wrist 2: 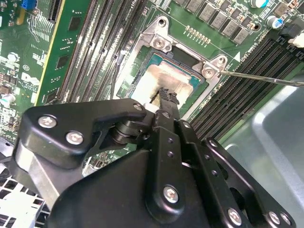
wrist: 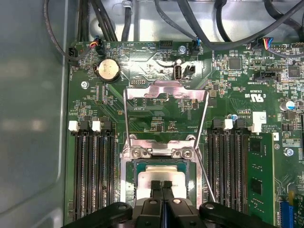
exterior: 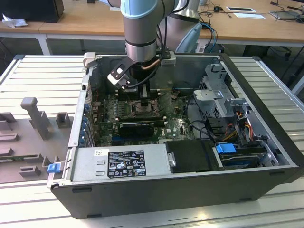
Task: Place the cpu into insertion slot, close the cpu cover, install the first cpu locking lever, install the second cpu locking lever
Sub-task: 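Place the cpu into insertion slot, then close the cpu cover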
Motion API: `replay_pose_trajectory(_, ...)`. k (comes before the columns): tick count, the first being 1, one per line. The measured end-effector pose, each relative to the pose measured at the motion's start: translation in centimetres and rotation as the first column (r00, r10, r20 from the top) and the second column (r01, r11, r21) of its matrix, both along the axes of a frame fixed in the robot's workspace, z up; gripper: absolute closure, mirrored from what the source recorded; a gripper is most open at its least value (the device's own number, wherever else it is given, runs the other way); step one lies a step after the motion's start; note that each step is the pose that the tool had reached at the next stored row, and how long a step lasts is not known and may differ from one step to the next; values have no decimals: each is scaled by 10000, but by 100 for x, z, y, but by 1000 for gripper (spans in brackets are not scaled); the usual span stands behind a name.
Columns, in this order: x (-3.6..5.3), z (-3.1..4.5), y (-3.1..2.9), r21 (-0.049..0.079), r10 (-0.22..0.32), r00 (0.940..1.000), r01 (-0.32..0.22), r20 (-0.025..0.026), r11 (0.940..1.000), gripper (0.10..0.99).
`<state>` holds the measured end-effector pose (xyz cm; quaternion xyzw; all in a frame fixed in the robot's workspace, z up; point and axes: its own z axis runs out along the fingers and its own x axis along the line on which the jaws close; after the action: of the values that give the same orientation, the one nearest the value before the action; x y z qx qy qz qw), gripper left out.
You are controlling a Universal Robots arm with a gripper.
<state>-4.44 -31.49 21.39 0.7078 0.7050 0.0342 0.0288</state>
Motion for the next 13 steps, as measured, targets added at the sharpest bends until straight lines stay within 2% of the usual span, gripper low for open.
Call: replay_pose_trajectory(13, 6, 16, 0, -1, 0, 10000, 0, -8, 10000, 980)
